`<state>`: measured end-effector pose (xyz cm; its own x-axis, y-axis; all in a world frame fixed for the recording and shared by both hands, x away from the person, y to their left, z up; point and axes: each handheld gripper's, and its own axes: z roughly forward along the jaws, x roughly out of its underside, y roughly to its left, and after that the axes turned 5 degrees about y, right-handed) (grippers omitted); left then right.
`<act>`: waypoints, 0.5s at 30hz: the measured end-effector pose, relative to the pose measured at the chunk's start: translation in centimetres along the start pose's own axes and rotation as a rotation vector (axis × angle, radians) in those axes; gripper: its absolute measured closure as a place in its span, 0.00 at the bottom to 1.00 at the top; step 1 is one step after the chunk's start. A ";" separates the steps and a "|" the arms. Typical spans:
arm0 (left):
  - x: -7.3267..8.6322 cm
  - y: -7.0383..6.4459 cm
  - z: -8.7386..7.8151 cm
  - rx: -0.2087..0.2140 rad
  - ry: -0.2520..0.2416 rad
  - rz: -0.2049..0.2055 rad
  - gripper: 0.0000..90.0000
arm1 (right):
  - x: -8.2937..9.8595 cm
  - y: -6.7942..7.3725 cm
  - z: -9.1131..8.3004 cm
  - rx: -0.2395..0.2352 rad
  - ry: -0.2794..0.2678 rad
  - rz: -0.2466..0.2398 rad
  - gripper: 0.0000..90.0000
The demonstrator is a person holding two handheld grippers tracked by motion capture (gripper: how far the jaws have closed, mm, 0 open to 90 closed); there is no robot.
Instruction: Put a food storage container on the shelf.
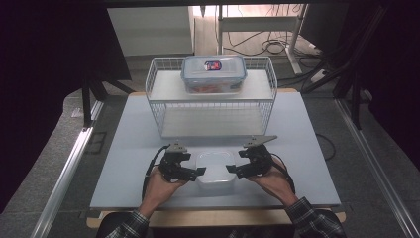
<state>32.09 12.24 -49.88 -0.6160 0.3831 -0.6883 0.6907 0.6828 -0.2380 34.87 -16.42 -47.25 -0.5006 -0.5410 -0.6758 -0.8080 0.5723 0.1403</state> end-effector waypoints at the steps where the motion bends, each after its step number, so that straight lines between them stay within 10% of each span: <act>1: 0.0 0.0 0.2 0.005 0.005 -0.003 0.17 | 0.0 -0.1 0.1 -0.003 0.004 0.003 0.25; 15: 0.7 0.5 0.4 0.205 0.048 -0.106 0.30 | 1.1 -0.4 1.0 -0.157 0.072 0.169 0.38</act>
<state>32.13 12.56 -50.79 -0.7028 0.3485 -0.6202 0.6810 0.5818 -0.4448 34.98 -16.67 -48.75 -0.6490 -0.4915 -0.5808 -0.7465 0.5588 0.3613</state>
